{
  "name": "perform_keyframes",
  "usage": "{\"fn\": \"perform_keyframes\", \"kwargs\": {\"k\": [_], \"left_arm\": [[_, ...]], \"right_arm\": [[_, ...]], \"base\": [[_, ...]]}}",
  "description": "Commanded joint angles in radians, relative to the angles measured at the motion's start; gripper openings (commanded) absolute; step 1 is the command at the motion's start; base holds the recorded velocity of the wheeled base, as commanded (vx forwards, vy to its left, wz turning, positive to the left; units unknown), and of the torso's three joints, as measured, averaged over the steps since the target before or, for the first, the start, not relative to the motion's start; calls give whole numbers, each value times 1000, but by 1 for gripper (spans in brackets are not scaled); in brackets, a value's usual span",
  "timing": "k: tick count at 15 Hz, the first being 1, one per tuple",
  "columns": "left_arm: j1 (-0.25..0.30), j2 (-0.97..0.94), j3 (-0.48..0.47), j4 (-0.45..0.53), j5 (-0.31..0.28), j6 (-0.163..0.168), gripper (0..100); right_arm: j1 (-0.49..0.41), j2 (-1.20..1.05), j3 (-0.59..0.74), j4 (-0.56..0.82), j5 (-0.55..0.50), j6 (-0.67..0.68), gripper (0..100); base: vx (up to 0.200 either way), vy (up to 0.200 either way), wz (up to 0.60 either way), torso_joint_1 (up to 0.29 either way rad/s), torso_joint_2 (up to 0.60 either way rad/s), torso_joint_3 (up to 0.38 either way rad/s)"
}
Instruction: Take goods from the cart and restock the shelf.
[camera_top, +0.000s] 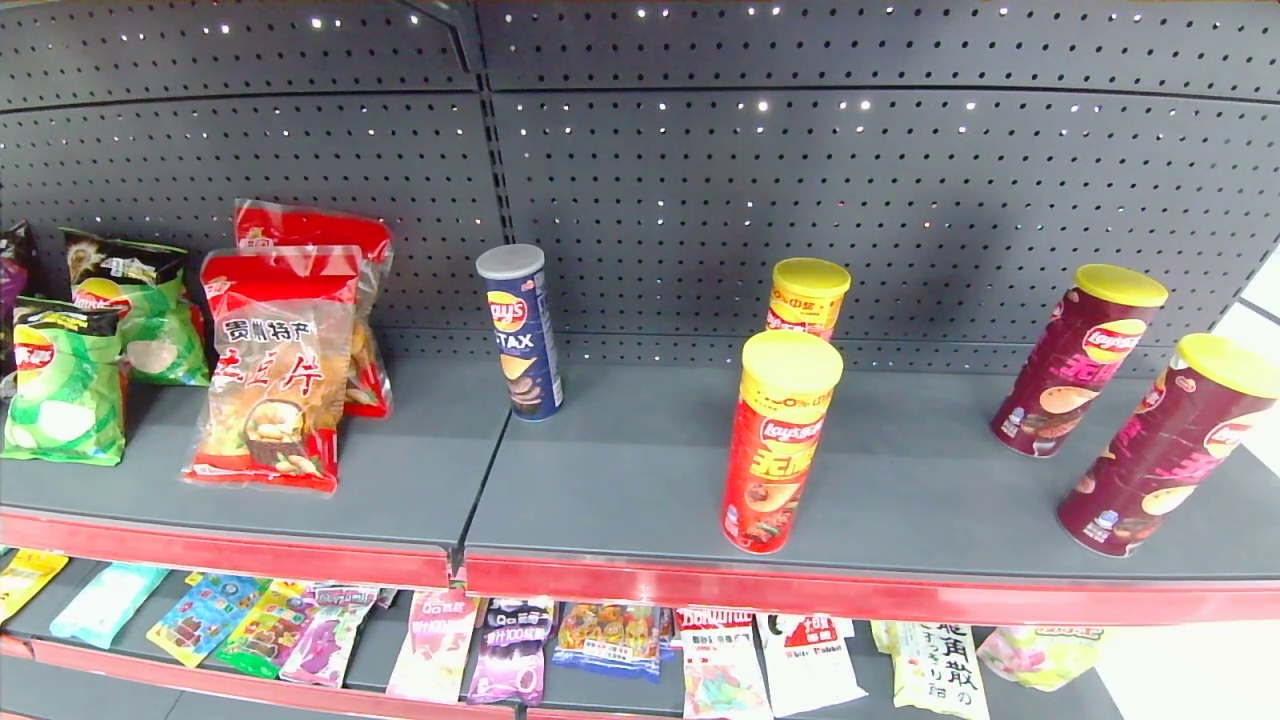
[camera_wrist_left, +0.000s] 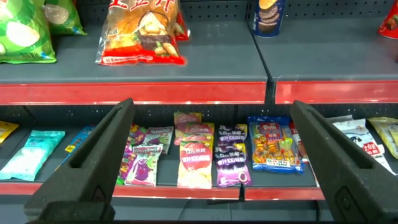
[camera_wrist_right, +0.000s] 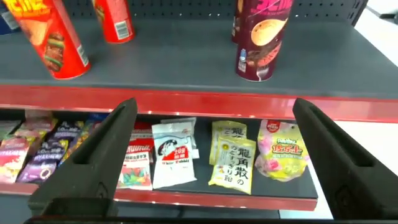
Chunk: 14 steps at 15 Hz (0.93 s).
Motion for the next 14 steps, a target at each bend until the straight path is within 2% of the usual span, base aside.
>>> {"fn": "perform_keyframes", "kwargs": {"k": [1,8,13,14], "left_arm": [[0,1,0,0,0,-1,100],[0,1,0,0,0,-1,100],[0,1,0,0,0,-1,100],[0,1,0,0,0,-1,100]], "right_arm": [[1,2,8,0,-1,-1,100],[-1,2,8,-5,1,4,100],[1,2,8,-5,2,2,100],[1,2,8,-5,2,4,100]], "base": [[0,0,0,0,0,0],[0,0,0,0,0,0],[0,0,-600,5,-1,0],[0,0,0,0,0,0]]}}
